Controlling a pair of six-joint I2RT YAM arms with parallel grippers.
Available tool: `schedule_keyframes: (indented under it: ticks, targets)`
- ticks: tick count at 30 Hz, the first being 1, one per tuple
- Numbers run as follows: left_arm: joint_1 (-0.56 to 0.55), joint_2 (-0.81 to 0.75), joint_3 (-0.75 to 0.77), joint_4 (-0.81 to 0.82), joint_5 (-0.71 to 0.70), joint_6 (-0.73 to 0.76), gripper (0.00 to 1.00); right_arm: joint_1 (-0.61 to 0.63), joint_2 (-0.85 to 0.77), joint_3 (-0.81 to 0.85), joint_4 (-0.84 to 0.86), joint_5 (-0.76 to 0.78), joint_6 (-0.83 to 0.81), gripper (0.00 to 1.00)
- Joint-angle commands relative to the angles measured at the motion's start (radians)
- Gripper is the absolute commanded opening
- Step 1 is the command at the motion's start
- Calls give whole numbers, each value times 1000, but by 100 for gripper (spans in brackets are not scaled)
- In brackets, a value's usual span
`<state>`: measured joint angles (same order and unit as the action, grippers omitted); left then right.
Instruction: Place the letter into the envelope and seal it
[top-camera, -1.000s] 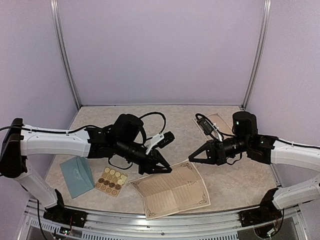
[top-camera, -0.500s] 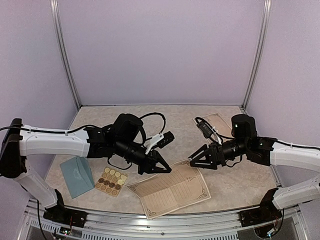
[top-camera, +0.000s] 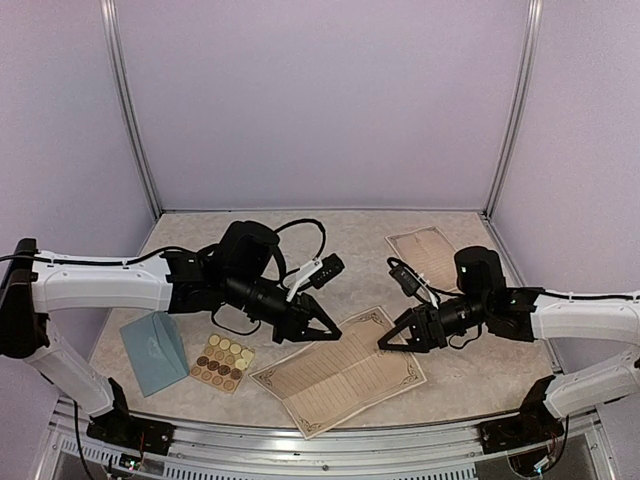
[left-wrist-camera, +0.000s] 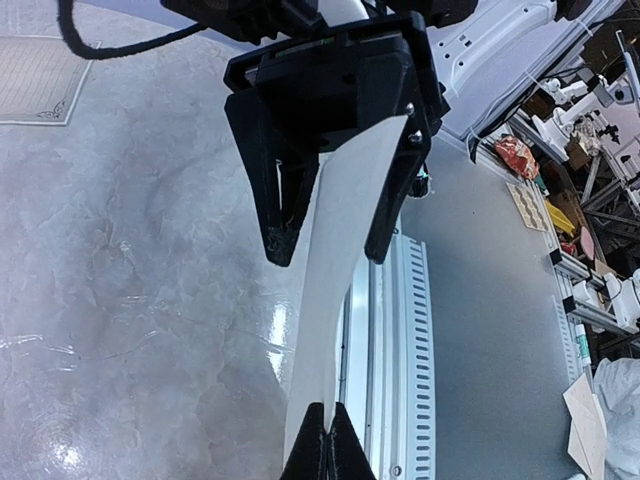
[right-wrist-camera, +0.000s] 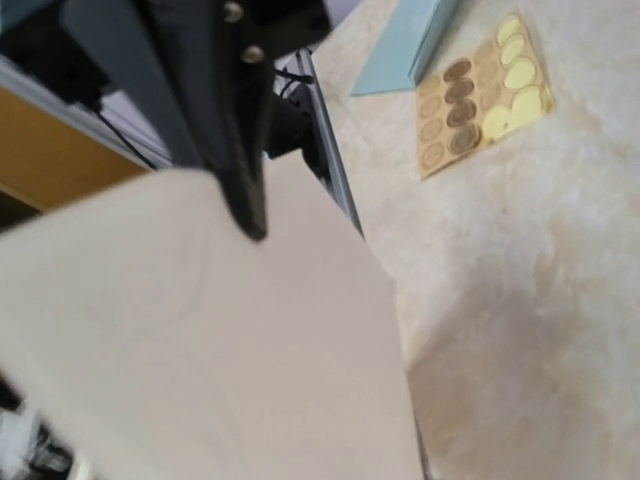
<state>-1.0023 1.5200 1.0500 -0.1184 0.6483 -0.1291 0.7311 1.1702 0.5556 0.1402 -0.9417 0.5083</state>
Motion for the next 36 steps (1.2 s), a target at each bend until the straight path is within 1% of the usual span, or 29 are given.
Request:
schedule_keyframes:
  ticks: [1, 3, 4, 7, 8, 9, 12, 16, 19, 21, 22, 24, 26, 29, 32, 36]
  targets:
    - [8, -16, 16, 34, 10, -17, 0, 21, 9, -2, 33, 11, -1, 23]
    - [11, -14, 15, 43, -4, -31, 0, 23, -1, 1, 32, 44, 2, 2]
    - [15, -14, 15, 47, -22, -39, 0, 23, -10, 3, 30, 68, 3, 0]
    - [35, -32, -7, 76, -119, -79, 16, 21, -44, 14, 7, 189, 12, 0]
    - [47, -57, -27, 102, -155, -98, 27, 21, -56, 21, -12, 245, 12, 0]
    - [62, -77, -52, 140, -193, -119, 34, 20, -67, 29, -36, 302, 14, 0]
    - [129, -163, -128, 249, -266, -199, 49, 9, -95, 58, -112, 472, 30, 0]
    - [223, -254, -197, 341, -348, -292, 57, 1, -107, 93, -192, 651, 47, 0]
    - [274, -294, -222, 366, -413, -345, 60, 2, -113, 113, -178, 704, 48, 0]
    - [311, -304, -231, 366, -454, -382, 61, 3, -115, 129, -152, 705, 47, 0]
    - [327, -310, -239, 367, -482, -395, 64, 3, -115, 142, -145, 705, 47, 0]
    - [366, -319, -263, 380, -517, -427, 68, 7, -111, 170, -120, 646, 24, 0]
    - [405, -327, -292, 397, -517, -461, 69, 15, -108, 215, -124, 598, -3, 0]
    - [457, -330, -334, 428, -486, -504, 70, 23, -104, 261, -123, 436, -47, 0]
    - [472, -332, -355, 423, -498, -511, 71, 37, -119, 280, -87, 283, -75, 0]
    - [479, -332, -370, 414, -514, -519, 72, 48, -150, 283, -17, 146, -74, 0]
